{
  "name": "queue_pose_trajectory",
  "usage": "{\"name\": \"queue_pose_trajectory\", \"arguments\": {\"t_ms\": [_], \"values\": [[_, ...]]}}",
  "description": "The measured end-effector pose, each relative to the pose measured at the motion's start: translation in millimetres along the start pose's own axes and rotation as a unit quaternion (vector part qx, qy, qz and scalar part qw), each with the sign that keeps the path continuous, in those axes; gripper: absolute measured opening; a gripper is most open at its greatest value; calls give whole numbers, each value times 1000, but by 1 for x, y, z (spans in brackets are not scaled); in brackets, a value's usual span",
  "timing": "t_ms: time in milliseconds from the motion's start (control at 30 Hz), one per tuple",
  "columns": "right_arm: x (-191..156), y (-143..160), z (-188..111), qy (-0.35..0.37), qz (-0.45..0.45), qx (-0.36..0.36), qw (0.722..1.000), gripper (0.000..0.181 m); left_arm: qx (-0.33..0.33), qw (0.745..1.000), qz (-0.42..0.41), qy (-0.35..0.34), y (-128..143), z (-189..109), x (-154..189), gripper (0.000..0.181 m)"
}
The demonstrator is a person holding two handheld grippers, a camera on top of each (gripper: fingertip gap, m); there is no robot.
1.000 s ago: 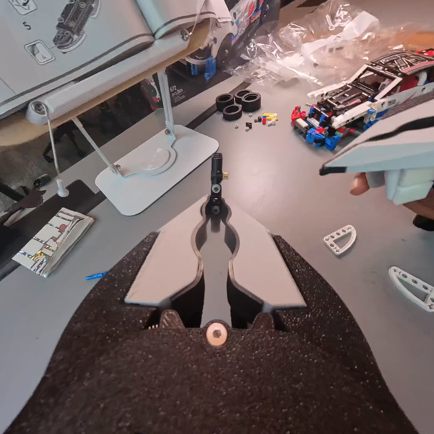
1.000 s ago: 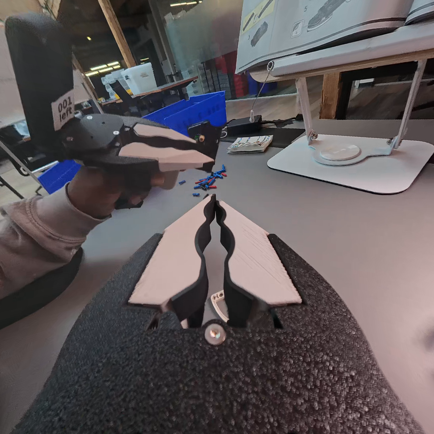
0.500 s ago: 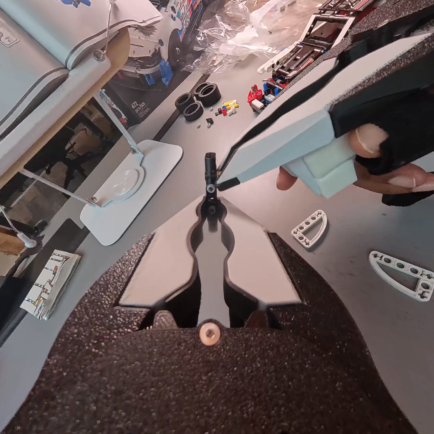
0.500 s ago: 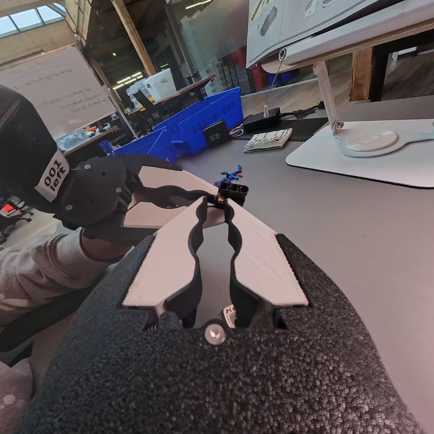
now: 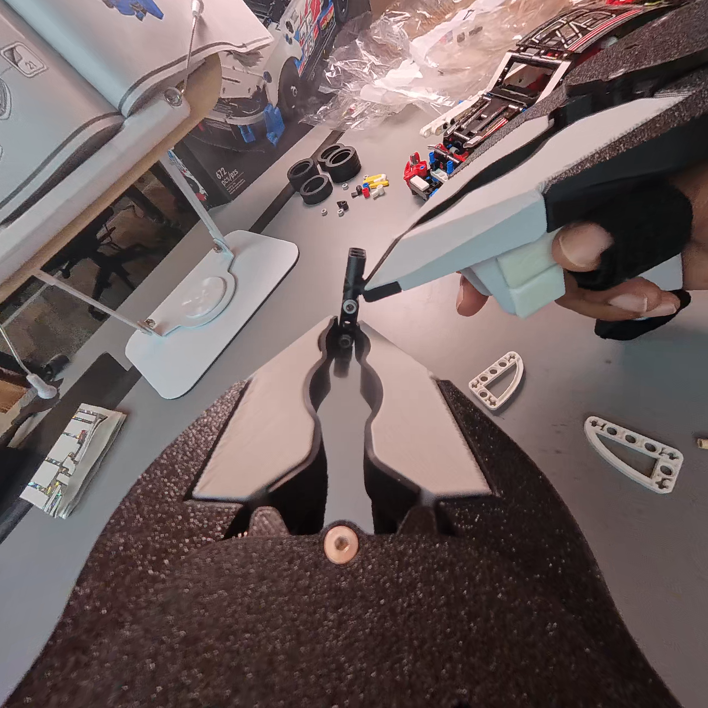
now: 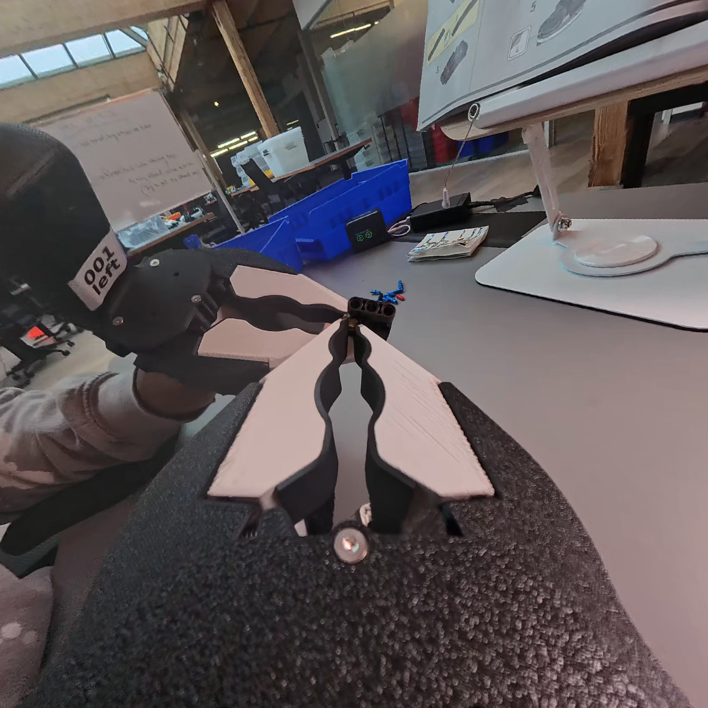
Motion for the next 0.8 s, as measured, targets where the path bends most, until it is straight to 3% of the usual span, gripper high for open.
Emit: {"name": "queue_pose_trajectory", "arguments": {"t_ms": [100,167,233,267,467,667,800], "values": [[-2,1,1,12,-45,-13,999,0,0,1000,-24,11,3,1,-3,8],[-10,3,0,-10,-58,-15,998,0,-29,998,-28,-49,13,2,-24,5],[-20,6,-3,8,-110,-19,994,0,-10,993,-111,-25,19,-8,-45,4],[-19,6,-3,11,-107,-16,994,0,1,994,-111,-21,17,-13,-45,4],[-1,2,1,17,-45,-17,999,0,4,999,-50,3,12,-6,-20,6],[-4,3,6,-6,-14,-24,1000,19,5,1000,-13,1,9,-2,-6,6],[-2,0,4,-4,-7,-18,1000,14,5,1000,11,1,6,0,3,6]]}}
Point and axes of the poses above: each gripper's, where its closed fingertips meet, z out along the fingers, y out of its underside, x = y × z across the jaws, the point moved 10 cm from there along -z, back along the fingers
